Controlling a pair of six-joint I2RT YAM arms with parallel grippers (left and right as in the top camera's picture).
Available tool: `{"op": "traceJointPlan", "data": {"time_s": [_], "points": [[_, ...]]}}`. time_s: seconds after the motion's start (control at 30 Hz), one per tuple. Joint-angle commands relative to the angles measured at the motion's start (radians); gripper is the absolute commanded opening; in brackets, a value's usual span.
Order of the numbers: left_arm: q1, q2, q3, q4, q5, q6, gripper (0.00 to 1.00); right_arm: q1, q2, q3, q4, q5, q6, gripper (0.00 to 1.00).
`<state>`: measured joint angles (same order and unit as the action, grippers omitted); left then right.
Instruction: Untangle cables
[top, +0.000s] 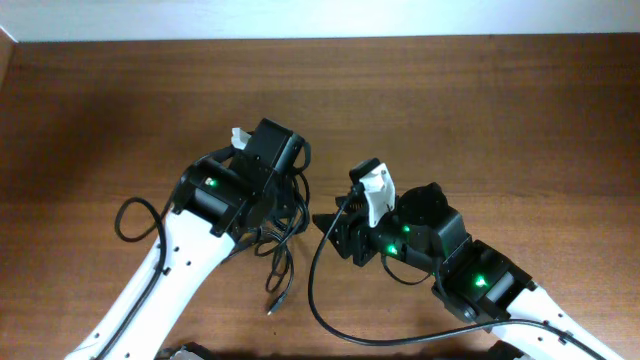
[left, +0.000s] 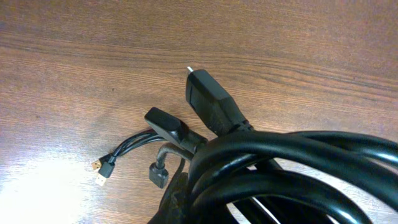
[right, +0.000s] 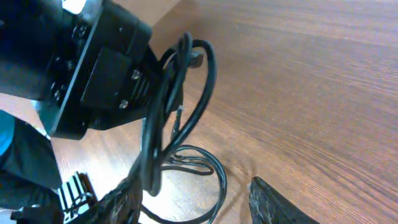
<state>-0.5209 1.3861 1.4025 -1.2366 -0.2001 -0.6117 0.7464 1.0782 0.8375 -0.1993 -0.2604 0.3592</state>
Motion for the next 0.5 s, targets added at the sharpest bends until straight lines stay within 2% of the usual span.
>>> {"op": "traceJointPlan", "data": {"time_s": [0.0, 0.1, 0.2, 0.33, 0.4, 0.47], "points": [[-0.017, 0.007, 0.005, 0.037, 0.042, -0.032, 0.0, 0.008, 0.0, 0.005, 0.005, -0.024, -0.004, 0.54], [-0.021, 0.007, 0.005, 0.054, 0.043, -0.032, 0.0, 0.028, 0.0, 0.005, 0.005, -0.023, -0.004, 0.54], [-0.034, 0.007, 0.005, 0.054, 0.07, -0.032, 0.0, 0.04, 0.001, 0.005, 0.004, -0.012, -0.008, 0.44], [-0.082, 0.007, 0.005, 0.053, 0.06, -0.032, 0.0, 0.04, 0.011, 0.005, 0.0, 0.01, -0.008, 0.05], [-0.081, 0.007, 0.005, 0.048, 0.011, -0.056, 0.0, 0.04, 0.011, 0.005, -0.011, 0.01, -0.008, 0.04], [-0.081, 0.007, 0.005, 0.0, -0.056, -0.192, 0.0, 0.038, 0.011, 0.005, -0.013, 0.012, -0.007, 0.04]]}}
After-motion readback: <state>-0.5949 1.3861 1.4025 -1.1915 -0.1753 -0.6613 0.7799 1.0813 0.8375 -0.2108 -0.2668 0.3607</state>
